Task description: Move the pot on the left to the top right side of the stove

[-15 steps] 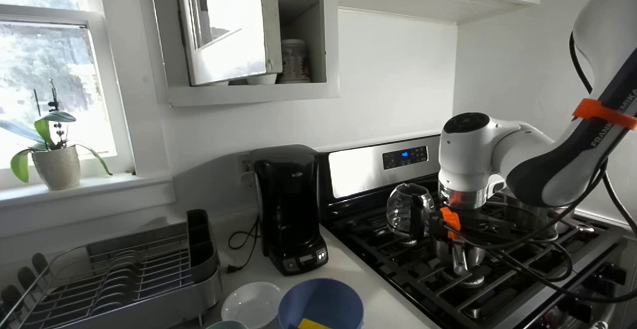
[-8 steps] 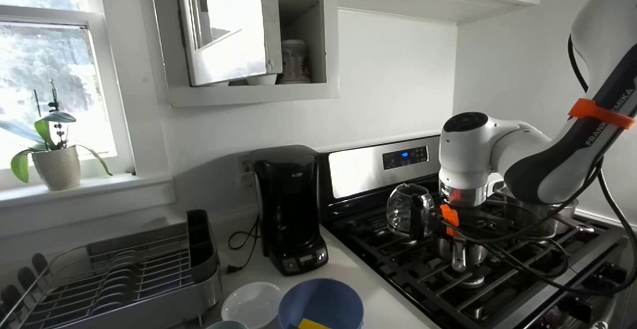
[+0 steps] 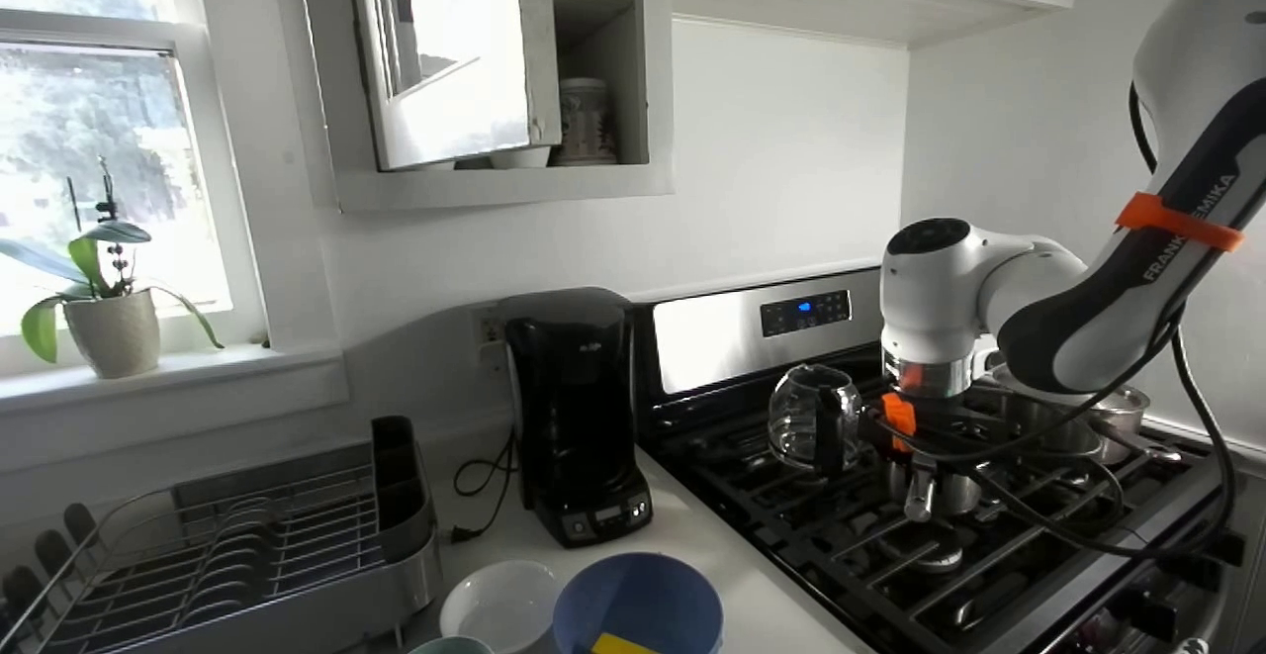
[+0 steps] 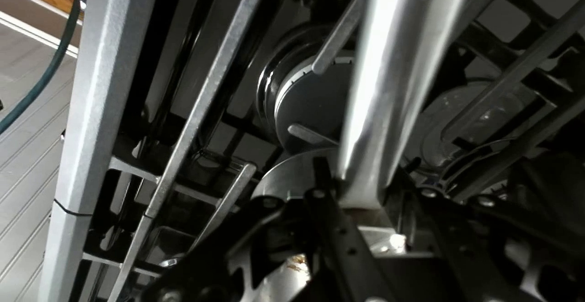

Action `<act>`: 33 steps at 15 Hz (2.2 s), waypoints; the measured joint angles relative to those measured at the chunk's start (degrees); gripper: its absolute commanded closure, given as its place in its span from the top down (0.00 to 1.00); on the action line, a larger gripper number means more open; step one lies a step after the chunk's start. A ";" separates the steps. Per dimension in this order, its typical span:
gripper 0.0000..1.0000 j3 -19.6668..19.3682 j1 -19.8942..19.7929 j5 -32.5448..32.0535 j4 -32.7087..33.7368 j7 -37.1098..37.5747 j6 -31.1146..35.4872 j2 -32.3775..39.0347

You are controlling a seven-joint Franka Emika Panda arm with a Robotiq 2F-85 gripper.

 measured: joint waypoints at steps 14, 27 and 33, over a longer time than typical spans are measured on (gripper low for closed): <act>0.08 -12.75 -1.55 9.72 0.52 -41.65 0.57 -0.67; 0.08 -15.63 -5.48 16.61 9.01 -58.81 -5.41 0.63; 0.08 -16.49 -5.67 16.63 9.07 -58.92 -5.42 3.37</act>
